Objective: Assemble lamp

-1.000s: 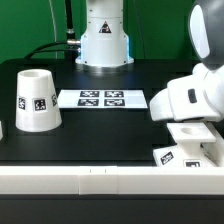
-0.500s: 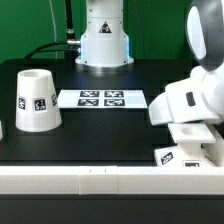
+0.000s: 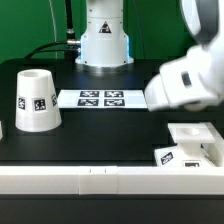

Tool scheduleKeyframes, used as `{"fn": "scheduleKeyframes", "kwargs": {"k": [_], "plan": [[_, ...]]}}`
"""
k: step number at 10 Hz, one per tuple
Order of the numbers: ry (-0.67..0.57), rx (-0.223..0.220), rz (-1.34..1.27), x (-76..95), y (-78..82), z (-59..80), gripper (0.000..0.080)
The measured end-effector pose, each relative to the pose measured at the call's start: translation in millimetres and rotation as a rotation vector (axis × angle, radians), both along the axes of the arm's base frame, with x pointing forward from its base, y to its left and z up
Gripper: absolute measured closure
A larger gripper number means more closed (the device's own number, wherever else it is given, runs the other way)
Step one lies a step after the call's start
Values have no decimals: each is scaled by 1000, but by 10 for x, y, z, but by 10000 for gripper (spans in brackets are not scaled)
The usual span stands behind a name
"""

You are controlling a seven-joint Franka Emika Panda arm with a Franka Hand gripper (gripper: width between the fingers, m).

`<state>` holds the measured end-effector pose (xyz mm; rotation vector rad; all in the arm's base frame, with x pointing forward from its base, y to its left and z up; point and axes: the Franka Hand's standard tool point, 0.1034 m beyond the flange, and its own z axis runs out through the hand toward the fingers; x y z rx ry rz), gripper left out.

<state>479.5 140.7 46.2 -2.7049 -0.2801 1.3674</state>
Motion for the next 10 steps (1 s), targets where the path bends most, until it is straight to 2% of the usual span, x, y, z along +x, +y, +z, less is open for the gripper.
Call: {"fn": "scheduleKeyframes", "kwargs": {"k": [1, 3, 5, 6, 7, 8, 10], "plan": [[-8, 18, -30, 68, -48, 257, 223], [-56, 19, -42, 168, -110, 570, 222], [-58, 18, -43, 124, -104, 470, 222], [-179, 25, -61, 275, -89, 441, 222], [-278, 46, -56, 325, -116, 468, 222], [-341, 59, -54, 377, -167, 533, 222], [-427, 70, -63, 570, -230, 837, 222]]}}
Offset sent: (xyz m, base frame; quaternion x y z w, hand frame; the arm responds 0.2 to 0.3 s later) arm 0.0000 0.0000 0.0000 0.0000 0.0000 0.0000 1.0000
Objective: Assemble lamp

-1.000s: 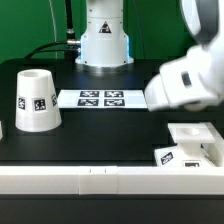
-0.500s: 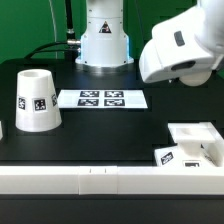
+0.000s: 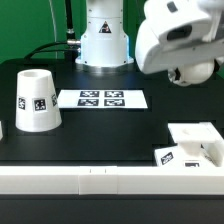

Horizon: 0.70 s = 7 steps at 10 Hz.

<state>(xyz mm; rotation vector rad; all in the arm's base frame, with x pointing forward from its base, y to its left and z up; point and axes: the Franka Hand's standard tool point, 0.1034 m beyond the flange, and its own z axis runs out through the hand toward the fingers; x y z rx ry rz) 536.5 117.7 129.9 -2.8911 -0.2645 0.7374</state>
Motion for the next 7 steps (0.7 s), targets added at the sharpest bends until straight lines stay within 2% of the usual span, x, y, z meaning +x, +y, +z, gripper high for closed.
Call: {"fn": "scheduleKeyframes", "kwargs": {"k": [1, 2, 3, 5, 6, 7], "plan": [[-71, 2, -15, 113, -38, 127, 222], [-175, 2, -29, 163, -39, 78, 222], [-205, -1, -33, 102, -52, 48, 222], [-389, 0, -57, 220, -88, 30, 222], [-465, 7, -41, 256, -114, -47, 222], [-560, 11, -38, 353, -137, -34, 222]]}}
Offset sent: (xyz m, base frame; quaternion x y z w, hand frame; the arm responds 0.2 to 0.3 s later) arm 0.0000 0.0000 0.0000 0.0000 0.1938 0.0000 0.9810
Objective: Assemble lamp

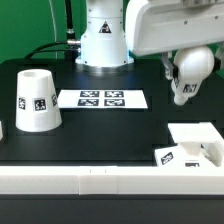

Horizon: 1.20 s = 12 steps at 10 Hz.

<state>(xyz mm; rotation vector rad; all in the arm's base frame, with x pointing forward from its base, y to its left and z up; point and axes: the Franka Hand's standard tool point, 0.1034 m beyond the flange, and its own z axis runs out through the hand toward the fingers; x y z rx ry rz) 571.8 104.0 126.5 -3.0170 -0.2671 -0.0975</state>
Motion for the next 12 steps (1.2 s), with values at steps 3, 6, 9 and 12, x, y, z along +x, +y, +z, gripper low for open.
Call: {"fn": "scheduleKeyframes", "kwargs": {"k": [3, 6, 9, 12], "plan": [[-241, -1, -6, 165, -69, 128, 222], [-334, -7, -5, 129, -96, 53, 222], [-343, -7, 20, 409, -101, 228, 222], [-350, -9, 44, 532, -79, 245, 222]]}}
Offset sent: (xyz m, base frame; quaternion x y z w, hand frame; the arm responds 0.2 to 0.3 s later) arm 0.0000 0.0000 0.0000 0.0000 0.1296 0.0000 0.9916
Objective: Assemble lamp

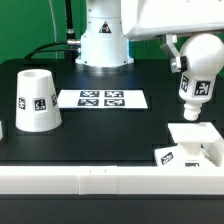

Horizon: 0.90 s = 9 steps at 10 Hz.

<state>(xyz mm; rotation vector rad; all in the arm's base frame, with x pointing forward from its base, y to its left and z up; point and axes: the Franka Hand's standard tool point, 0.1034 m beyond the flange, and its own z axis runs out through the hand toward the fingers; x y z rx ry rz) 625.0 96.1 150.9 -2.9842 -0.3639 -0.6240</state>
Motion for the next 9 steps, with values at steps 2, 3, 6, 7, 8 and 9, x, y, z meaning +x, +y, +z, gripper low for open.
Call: {"fn": "scheduleKeyframes", "kwargs": {"k": [2, 3, 6, 7, 8, 9], "plan": [[0, -1, 2, 2, 0, -4, 222], [-9, -8, 20, 29, 1, -7, 222], [-21, -5, 18, 197, -12, -51, 222], [-15, -4, 17, 172, -1, -113, 222], [-17, -4, 20, 157, 28, -150, 222], [-16, -5, 22, 134, 38, -188, 222]]}}
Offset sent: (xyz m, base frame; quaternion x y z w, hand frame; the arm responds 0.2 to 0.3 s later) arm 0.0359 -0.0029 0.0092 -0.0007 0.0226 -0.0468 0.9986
